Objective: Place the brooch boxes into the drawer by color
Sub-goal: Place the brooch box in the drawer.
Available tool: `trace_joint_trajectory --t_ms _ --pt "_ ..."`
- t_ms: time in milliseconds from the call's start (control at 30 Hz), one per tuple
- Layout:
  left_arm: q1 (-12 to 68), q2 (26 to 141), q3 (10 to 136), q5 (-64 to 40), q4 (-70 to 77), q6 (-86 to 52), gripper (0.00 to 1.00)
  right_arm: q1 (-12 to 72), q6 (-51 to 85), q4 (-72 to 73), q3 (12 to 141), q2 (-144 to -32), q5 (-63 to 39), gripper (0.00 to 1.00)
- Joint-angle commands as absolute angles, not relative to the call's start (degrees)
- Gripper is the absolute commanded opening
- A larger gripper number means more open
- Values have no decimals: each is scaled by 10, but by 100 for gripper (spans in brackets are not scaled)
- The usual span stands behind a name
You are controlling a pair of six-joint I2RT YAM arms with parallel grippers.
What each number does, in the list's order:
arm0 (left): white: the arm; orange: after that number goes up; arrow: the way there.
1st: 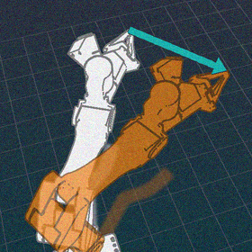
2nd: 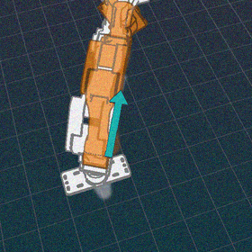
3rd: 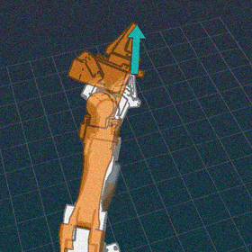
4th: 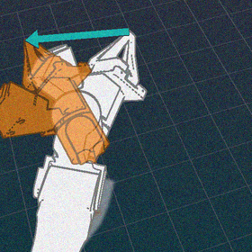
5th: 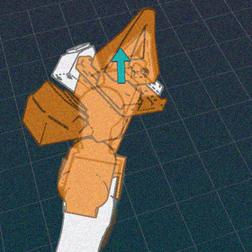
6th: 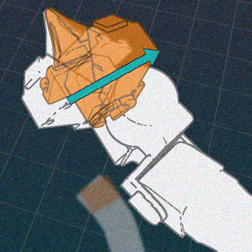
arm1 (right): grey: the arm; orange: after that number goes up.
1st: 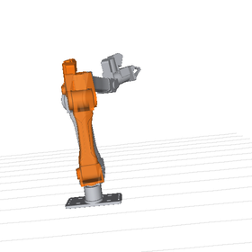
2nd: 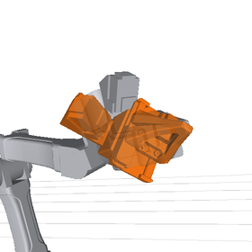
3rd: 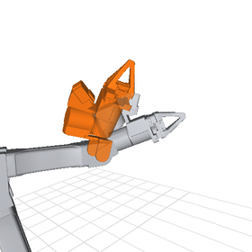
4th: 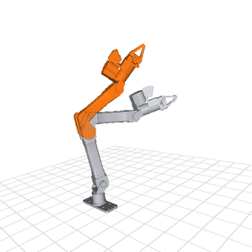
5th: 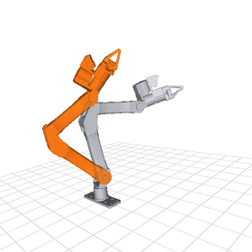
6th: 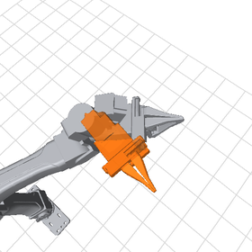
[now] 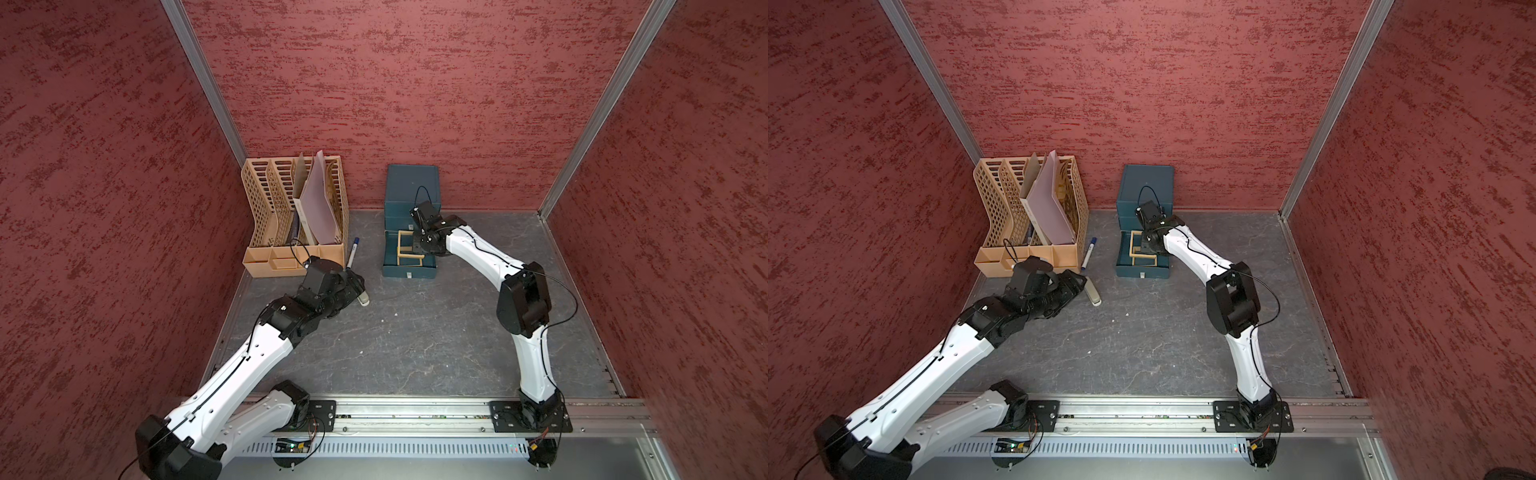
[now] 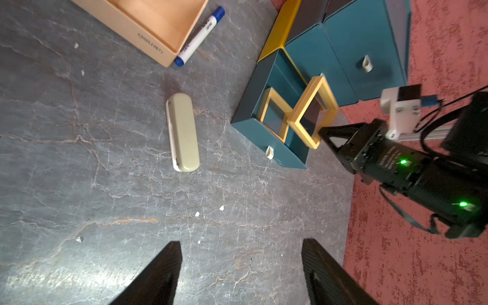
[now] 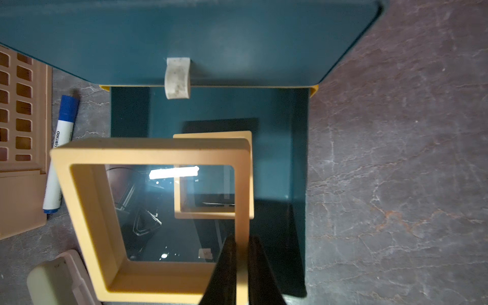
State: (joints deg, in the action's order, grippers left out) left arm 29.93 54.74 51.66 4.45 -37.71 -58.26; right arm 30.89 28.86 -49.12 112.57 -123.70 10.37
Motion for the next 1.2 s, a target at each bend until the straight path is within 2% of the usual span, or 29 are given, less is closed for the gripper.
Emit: trace_joint_trajectory --t_ms 0,1167 --pt "302 538 518 88 -335 -577 75 305 282 -470 1133 -1243 112 0" --pt "287 520 515 63 -348 -569 76 299 281 -507 1176 -1311 113 0"
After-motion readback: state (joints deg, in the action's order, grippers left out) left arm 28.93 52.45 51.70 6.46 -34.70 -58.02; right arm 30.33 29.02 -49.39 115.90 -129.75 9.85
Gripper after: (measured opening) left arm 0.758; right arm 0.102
